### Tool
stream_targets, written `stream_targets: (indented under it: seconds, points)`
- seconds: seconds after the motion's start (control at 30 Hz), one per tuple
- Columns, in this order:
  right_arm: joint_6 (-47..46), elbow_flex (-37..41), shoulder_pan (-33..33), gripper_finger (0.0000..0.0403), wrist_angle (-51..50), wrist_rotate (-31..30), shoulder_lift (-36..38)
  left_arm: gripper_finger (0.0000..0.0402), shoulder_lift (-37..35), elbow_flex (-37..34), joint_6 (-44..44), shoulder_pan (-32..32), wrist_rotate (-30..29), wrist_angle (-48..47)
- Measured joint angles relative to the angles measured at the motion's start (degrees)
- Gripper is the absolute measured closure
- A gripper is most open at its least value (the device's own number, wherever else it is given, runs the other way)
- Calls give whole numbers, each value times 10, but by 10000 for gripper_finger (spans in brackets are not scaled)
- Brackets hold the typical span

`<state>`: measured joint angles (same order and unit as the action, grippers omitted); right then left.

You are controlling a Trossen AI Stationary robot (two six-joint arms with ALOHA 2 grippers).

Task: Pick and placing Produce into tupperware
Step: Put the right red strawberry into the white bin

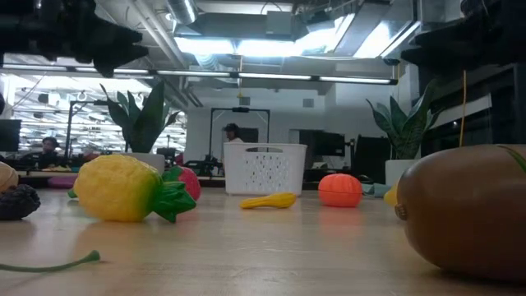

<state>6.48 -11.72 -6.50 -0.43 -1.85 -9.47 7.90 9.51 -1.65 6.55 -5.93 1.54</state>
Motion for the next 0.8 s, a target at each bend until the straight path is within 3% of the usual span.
stream_targets:
  seconds: [0.6,0.8]
  points:
    - [-93,-142,22,96,-242,-1,-206,198,321,120,-57,-55,-10,-40]
    - [-113,-143,40,120,-247,-5,-277,198,394,161,-58,-79,-30,-69]
